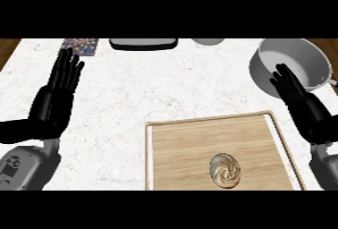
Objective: Pick the cupcake from the tray and place it in the pot
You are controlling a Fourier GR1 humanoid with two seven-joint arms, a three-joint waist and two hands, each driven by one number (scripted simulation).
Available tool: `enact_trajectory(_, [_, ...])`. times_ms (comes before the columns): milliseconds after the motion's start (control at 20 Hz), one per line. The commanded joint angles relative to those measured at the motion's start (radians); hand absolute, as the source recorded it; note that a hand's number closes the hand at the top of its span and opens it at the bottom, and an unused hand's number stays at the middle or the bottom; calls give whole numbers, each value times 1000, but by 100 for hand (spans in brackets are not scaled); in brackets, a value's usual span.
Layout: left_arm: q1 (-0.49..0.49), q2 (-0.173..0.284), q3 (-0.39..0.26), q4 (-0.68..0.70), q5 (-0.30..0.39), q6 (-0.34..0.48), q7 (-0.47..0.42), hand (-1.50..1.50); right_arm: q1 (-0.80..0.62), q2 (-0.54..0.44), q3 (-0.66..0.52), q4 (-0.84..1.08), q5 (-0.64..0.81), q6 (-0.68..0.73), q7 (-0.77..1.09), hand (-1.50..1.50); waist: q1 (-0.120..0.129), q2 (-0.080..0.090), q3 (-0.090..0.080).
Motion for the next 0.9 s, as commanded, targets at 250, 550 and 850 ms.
enact_trajectory(250, [-10, 23, 78, 74, -3, 58, 55, 0, -100, -141, -113, -101, -308, 516, -115, 150, 42, 9, 30])
enact_trajectory(550, [32, 7, 67, 27, 19, 61, 125, 0, 72, -267, -142, 73, 237, 389, -587, -150, 45, 10, 30])
enact_trajectory(850, [48, 2, 87, 12, 13, 38, 142, 0, 208, -326, -165, 3, 378, 402, -790, -150, 37, 6, 27])
